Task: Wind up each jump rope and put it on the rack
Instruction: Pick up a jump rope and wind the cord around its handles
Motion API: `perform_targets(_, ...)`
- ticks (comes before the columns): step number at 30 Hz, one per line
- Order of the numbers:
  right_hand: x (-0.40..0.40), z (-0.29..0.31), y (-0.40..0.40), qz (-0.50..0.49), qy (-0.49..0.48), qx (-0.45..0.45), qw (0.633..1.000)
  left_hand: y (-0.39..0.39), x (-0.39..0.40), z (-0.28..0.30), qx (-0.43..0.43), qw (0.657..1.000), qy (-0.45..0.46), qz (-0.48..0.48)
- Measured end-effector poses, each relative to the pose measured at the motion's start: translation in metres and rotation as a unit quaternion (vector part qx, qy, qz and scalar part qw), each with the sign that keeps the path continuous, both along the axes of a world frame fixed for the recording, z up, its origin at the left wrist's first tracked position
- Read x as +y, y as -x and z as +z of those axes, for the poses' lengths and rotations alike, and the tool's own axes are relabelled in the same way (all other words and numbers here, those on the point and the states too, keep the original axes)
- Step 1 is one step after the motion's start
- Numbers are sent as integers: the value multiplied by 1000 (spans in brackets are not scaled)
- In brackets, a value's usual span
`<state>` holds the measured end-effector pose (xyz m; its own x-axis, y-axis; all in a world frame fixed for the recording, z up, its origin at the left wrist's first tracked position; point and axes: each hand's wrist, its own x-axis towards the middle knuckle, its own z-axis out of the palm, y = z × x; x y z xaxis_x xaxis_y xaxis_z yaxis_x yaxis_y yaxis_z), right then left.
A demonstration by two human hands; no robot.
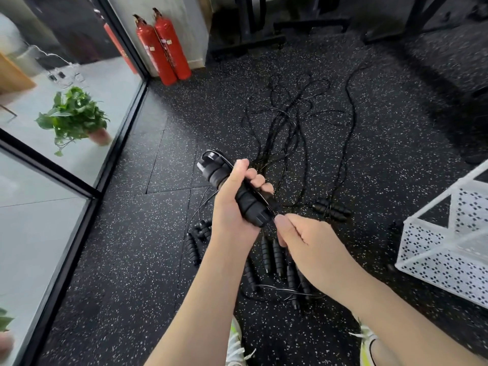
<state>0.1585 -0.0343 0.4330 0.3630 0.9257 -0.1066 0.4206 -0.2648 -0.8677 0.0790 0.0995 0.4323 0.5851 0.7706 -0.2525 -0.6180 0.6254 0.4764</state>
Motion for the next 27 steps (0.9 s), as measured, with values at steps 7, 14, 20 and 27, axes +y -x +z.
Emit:
perform_targets(7,10,-17,7,-60,25,348,935,-6,-11,6,43,998,-1,56)
perform_targets(14,20,-6,3,-241,9,406,881,-22,-66,15,251,953,-158,57)
perform_targets(20,20,-1,-7,-281,-33,414,865,-27,-79,13,213,960,-181,21)
perform_targets(27,8,13,-51,-270,-32,-34,962,-7,-55,12,231,950,-210,1)
